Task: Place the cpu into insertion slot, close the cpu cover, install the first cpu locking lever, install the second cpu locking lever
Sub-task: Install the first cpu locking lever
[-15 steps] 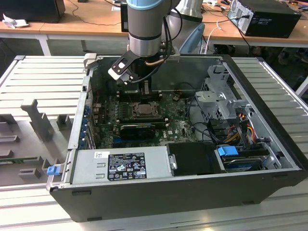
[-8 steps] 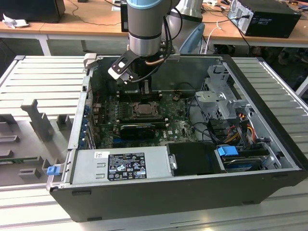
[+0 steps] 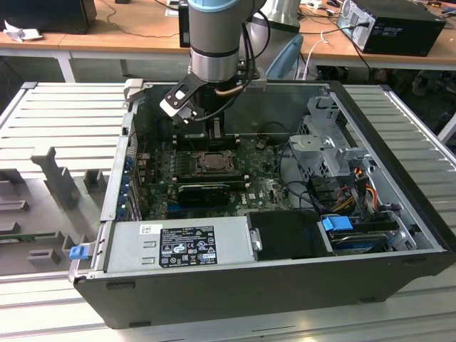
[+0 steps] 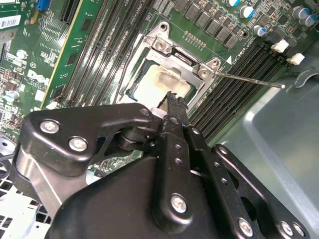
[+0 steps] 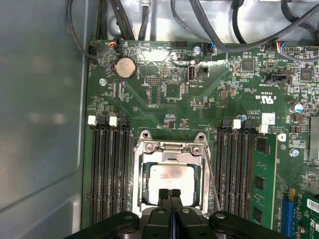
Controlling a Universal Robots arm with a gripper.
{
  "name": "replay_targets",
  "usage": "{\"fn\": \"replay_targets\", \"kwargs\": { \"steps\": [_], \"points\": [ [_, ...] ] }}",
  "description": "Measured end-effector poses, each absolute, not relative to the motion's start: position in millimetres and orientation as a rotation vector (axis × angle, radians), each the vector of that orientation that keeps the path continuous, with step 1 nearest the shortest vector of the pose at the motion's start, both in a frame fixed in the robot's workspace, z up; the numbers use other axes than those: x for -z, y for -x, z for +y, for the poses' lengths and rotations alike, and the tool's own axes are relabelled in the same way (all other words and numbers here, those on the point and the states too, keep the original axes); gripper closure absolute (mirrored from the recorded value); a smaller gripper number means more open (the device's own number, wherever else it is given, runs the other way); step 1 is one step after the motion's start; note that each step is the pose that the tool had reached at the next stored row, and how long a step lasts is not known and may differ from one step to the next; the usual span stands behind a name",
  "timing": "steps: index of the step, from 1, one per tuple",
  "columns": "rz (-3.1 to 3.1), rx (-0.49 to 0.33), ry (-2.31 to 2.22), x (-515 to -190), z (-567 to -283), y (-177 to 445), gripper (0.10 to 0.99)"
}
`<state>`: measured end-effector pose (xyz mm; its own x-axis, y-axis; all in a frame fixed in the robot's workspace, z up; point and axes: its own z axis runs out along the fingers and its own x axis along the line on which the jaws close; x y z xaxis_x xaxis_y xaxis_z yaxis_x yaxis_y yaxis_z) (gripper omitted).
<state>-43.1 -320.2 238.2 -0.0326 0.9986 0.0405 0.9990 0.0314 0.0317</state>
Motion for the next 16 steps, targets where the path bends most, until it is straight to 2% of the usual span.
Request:
{"fn": "replay_targets", "kwargs": {
  "steps": [16],
  "points": [
    [-2.283, 0.079, 2.146, -246.1, -320.2, 43.1, 0.98]
  ]
}}
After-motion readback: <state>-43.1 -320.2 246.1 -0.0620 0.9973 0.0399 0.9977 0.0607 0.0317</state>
